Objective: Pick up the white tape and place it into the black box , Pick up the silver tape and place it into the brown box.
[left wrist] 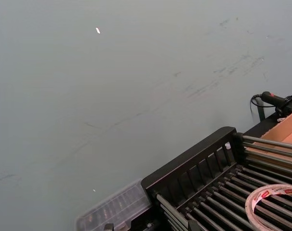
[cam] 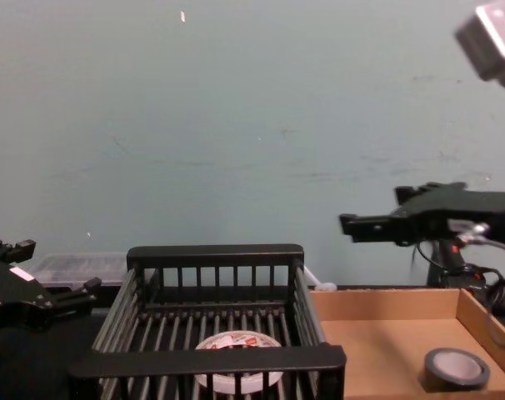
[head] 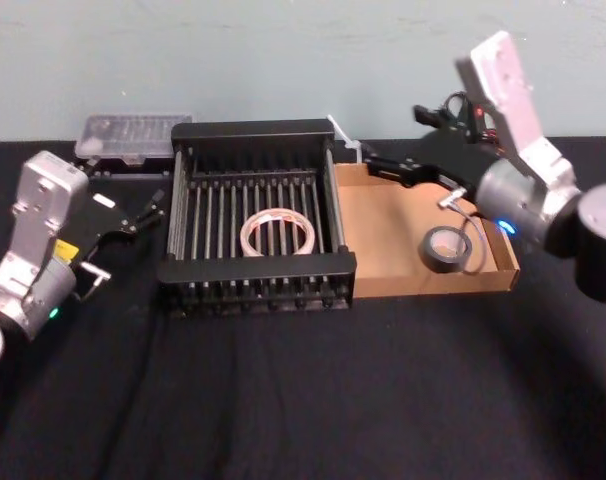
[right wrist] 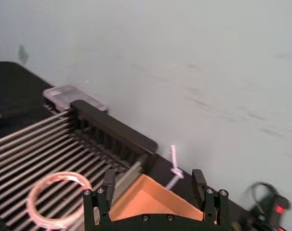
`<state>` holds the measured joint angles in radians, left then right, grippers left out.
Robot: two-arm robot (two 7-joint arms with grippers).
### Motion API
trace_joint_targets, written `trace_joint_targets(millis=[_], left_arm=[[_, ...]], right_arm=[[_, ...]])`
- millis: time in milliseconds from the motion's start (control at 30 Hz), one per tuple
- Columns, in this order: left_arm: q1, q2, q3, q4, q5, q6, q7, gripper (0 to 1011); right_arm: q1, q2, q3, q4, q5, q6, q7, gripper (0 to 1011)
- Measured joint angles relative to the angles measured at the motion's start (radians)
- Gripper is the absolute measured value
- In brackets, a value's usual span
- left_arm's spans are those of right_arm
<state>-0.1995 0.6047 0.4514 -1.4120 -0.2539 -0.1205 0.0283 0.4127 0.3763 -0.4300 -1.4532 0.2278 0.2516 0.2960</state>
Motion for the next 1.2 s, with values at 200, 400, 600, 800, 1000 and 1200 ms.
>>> trace_joint_targets(millis=[200, 400, 600, 800, 1000, 1200], left_arm=[[0.000, 0.000, 0.000, 0.000, 0.000, 0.000, 0.000, 1001], [0.000, 0.000, 0.000, 0.000, 0.000, 0.000, 0.000, 1001], [0.000, 0.000, 0.000, 0.000, 0.000, 0.000, 0.000, 1001], [0.000, 0.000, 0.000, 0.000, 0.000, 0.000, 0.000, 1001], [0.000, 0.000, 0.000, 0.000, 0.000, 0.000, 0.000, 1001], [0.000, 0.000, 0.000, 0.000, 0.000, 0.000, 0.000, 1001]], right_arm=[[-0.098, 0.023, 0.053, -0.025, -0.019, -0.106, -0.044, 1002], [-0.168, 0.026, 0.083, -0.029, -0.056, -0.191, -0.096, 1002], [-0.227, 0.014, 0.108, -0.035, -0.085, -0.202, -0.142, 1003], [-0.258, 0.002, 0.124, -0.043, -0.099, -0.188, -0.162, 1003], [-0.272, -0.010, 0.145, -0.049, -0.100, -0.175, -0.168, 1003], [-0.271, -0.008, 0.142, -0.049, -0.100, -0.176, -0.168, 1002]])
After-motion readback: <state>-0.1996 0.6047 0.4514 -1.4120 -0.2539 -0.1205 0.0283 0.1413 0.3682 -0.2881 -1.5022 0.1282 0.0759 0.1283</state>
